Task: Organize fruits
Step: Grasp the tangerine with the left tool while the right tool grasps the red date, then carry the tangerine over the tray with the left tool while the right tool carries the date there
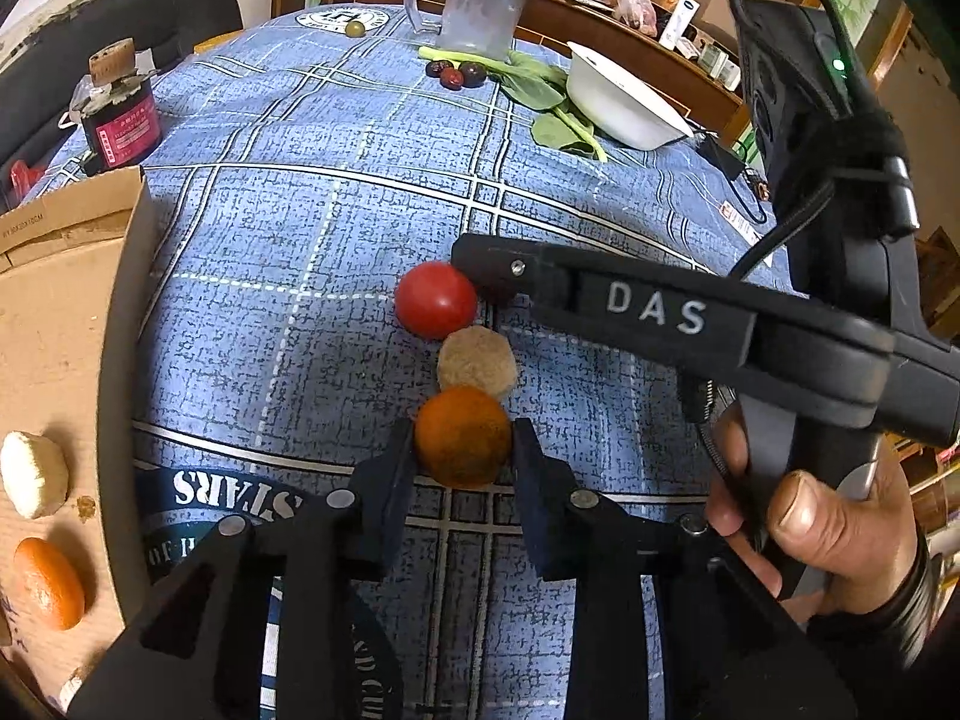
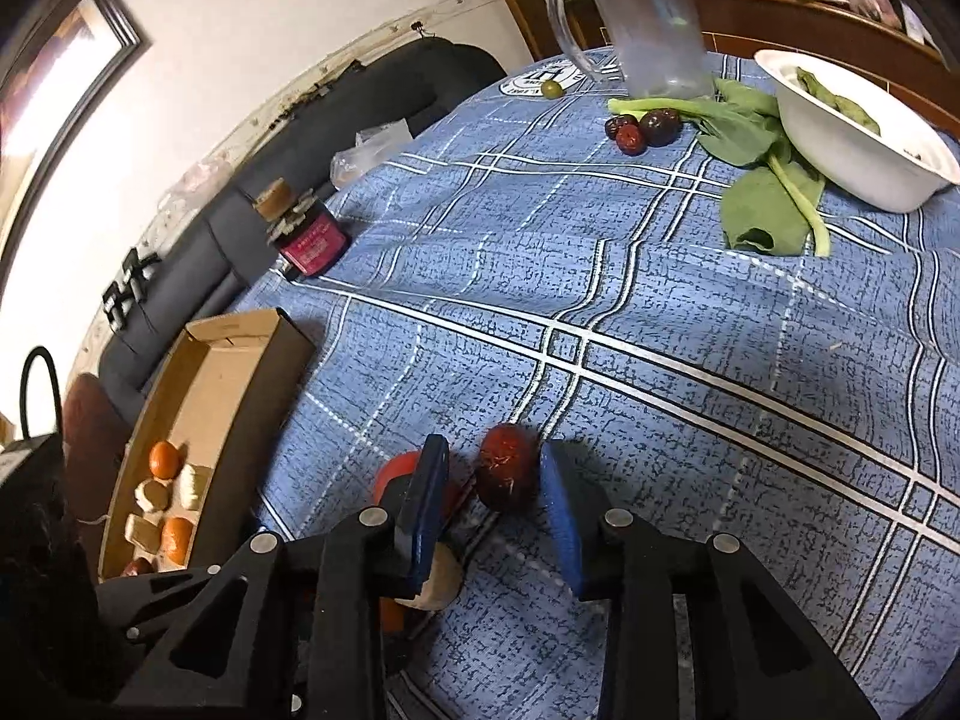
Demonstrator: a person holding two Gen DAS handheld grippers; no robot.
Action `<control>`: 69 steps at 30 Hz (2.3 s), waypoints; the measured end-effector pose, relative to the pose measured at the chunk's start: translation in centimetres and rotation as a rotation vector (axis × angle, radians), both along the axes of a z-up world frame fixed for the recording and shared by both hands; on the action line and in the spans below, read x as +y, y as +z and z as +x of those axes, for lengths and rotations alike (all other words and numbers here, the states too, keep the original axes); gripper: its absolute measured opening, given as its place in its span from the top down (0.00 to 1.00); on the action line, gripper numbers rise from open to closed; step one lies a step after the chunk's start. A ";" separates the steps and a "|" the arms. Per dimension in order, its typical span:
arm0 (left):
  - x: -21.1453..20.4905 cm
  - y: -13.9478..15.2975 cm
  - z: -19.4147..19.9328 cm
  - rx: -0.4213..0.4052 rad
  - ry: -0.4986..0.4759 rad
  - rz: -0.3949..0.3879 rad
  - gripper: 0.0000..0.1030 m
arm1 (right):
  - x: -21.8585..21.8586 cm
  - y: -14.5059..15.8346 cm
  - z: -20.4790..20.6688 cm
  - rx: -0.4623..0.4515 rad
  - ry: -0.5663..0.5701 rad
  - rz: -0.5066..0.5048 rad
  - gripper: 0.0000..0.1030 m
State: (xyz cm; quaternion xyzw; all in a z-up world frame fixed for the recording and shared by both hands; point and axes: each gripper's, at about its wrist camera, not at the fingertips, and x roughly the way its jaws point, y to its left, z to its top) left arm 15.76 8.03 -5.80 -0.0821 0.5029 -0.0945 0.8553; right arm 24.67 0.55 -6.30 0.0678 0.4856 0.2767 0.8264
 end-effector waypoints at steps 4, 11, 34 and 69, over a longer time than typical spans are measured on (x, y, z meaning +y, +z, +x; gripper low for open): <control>-0.4 0.0 -0.2 -0.012 -0.008 0.032 0.73 | -0.4 -0.4 0.1 0.016 -0.009 0.016 0.79; 0.1 1.1 -1.6 -0.030 -0.007 0.031 0.74 | -0.7 2.5 -3.1 -0.090 -0.006 -0.042 0.79; 5.4 5.8 -8.0 -0.119 0.105 0.112 0.73 | 2.3 7.1 -12.6 -0.173 0.114 -0.027 0.79; 15.2 7.1 -9.2 -0.156 0.277 0.213 0.73 | 12.1 8.3 -12.2 -0.229 0.264 -0.042 0.79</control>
